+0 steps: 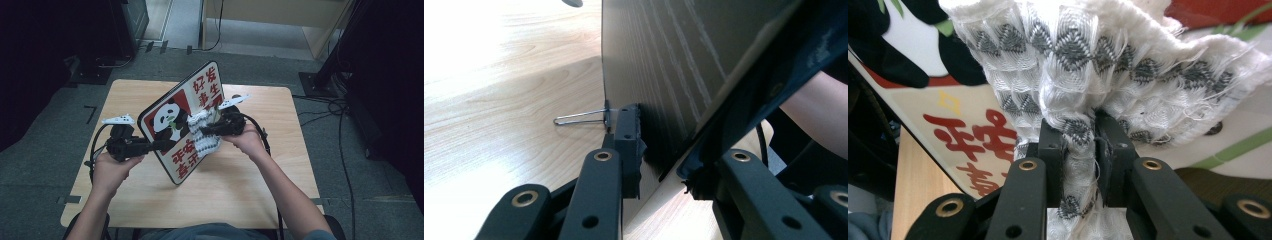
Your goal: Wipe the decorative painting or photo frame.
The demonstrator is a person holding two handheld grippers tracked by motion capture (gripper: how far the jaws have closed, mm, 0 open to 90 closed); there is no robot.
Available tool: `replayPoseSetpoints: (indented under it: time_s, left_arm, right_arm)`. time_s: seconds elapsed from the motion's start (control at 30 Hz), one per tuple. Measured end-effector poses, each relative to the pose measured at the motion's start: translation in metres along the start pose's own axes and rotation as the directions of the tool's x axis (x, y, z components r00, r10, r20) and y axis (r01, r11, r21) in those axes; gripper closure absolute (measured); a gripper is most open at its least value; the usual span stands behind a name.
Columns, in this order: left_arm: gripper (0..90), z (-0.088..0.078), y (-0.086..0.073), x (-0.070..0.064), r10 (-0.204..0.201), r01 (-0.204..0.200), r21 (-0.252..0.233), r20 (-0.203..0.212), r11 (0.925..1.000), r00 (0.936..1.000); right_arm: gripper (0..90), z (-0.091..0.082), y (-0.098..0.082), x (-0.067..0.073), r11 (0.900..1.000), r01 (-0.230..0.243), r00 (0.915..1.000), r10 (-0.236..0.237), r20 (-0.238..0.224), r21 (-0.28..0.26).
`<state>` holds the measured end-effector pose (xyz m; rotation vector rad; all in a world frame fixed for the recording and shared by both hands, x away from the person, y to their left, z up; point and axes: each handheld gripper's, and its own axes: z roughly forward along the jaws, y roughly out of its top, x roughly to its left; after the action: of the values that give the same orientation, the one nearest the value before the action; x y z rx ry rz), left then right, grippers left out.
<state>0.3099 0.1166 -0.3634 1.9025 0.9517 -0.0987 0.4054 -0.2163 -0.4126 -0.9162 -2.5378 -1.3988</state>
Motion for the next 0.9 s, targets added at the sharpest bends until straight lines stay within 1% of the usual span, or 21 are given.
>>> replayPoseSetpoints:
  time_s: [0.07,0.17,0.3,0.37,0.6,0.67,0.9]
  left_arm:
    - [72.8,0.000,0.000,0.000,-0.001,0.001,0.000,0.000,1.0000,1.0000]
    - [72.8,0.000,0.000,0.000,0.000,0.000,0.000,0.001,1.0000,1.0000]
    - [72.7,0.001,0.000,0.000,-0.001,0.001,-0.002,0.004,1.0000,1.0000]
    - [72.7,0.001,0.000,0.000,-0.001,0.001,-0.002,0.004,1.0000,1.0000]
    - [72.6,0.001,0.000,-0.001,0.000,0.000,-0.001,0.001,1.0000,1.0000]
    - [72.5,0.001,0.000,-0.001,0.000,0.000,-0.002,0.002,1.0000,1.0000]
    - [72.2,0.001,0.000,-0.001,0.000,0.000,-0.001,0.003,1.0000,1.0000]
  right_arm:
    - [76.7,0.001,-0.003,-0.001,1.000,0.004,1.0000,-0.004,0.003,0.003]
    - [76.6,0.003,-0.006,-0.002,1.000,-0.005,1.0000,0.004,0.002,0.018]
    - [76.6,0.005,-0.011,-0.004,1.000,-0.014,0.9999,0.014,-0.001,0.024]
    - [76.6,0.007,-0.015,-0.005,1.000,-0.012,0.9999,0.012,0.000,0.022]
    - [76.2,0.013,-0.028,-0.012,0.997,-0.033,0.9995,0.033,-0.001,0.066]
    - [76.2,0.016,-0.033,-0.014,0.997,-0.032,0.9995,0.032,0.004,0.069]
    - [76.2,0.022,-0.043,-0.021,0.992,-0.048,0.9988,0.047,0.010,0.115]
